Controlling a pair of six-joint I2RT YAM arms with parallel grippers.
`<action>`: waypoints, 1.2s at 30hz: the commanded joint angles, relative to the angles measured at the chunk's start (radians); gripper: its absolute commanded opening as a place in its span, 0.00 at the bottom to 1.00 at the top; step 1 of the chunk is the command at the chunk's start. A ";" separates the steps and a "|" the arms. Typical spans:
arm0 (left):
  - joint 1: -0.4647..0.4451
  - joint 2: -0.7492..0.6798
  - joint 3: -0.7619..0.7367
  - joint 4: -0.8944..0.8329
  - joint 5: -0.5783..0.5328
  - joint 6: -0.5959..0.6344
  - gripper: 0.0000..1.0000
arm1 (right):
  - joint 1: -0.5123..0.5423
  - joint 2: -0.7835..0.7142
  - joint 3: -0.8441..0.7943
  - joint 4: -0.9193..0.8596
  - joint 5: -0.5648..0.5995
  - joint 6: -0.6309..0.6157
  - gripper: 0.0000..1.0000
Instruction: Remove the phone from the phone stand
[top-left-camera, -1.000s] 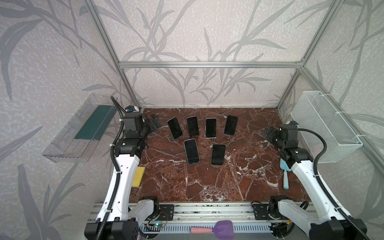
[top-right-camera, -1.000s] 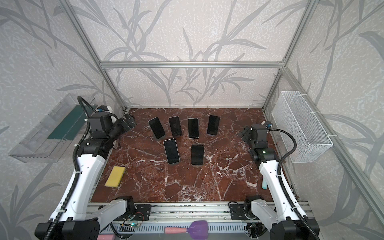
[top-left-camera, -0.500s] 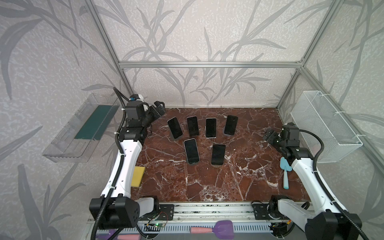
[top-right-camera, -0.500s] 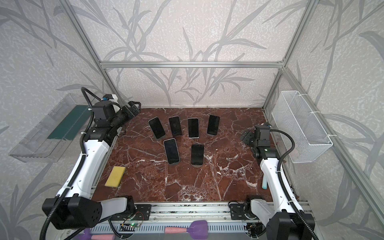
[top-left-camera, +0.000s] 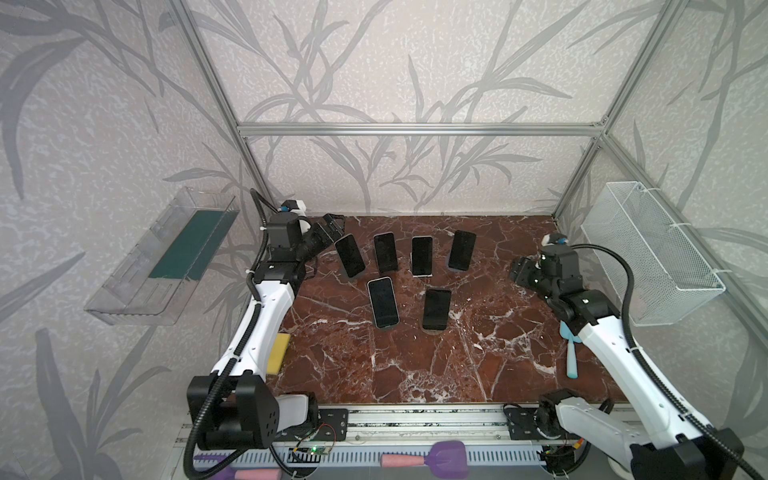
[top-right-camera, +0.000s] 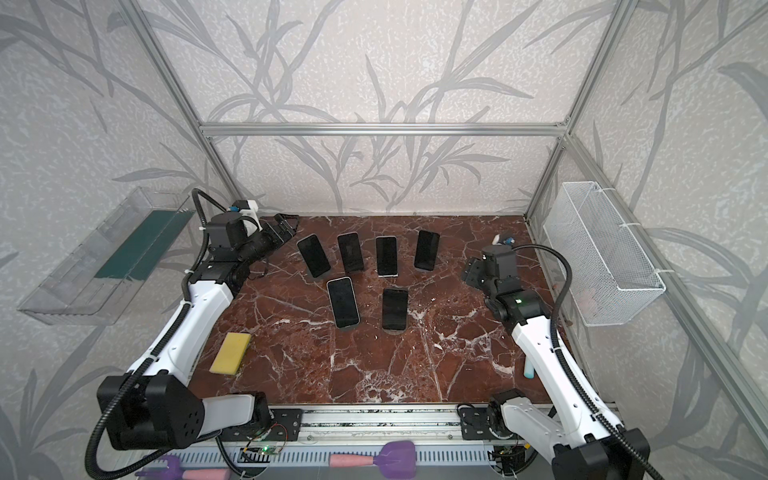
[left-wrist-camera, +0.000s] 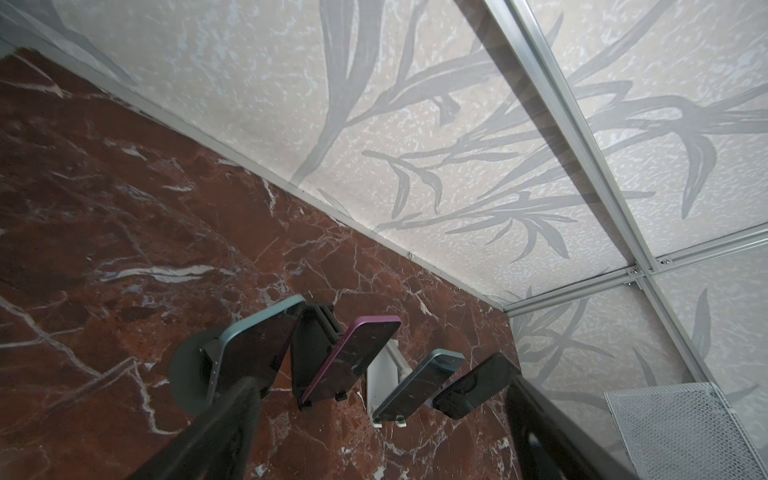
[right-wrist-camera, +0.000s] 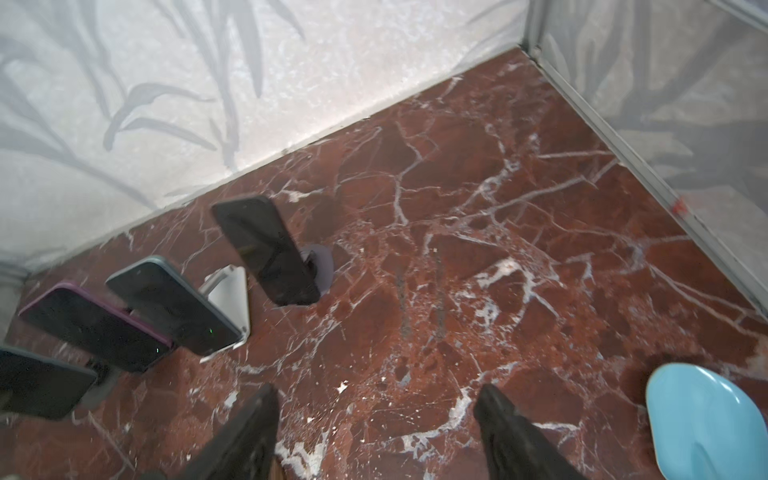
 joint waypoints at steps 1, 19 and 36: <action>-0.048 0.009 -0.008 0.022 0.034 -0.019 0.92 | 0.154 0.062 0.053 -0.003 0.184 -0.062 0.78; -0.111 -0.034 -0.081 0.128 0.017 -0.064 0.89 | 0.590 0.238 0.232 -0.122 0.496 0.193 0.99; -0.123 0.017 -0.101 0.219 0.116 -0.208 0.86 | 0.681 0.418 0.296 -0.129 0.483 0.414 0.99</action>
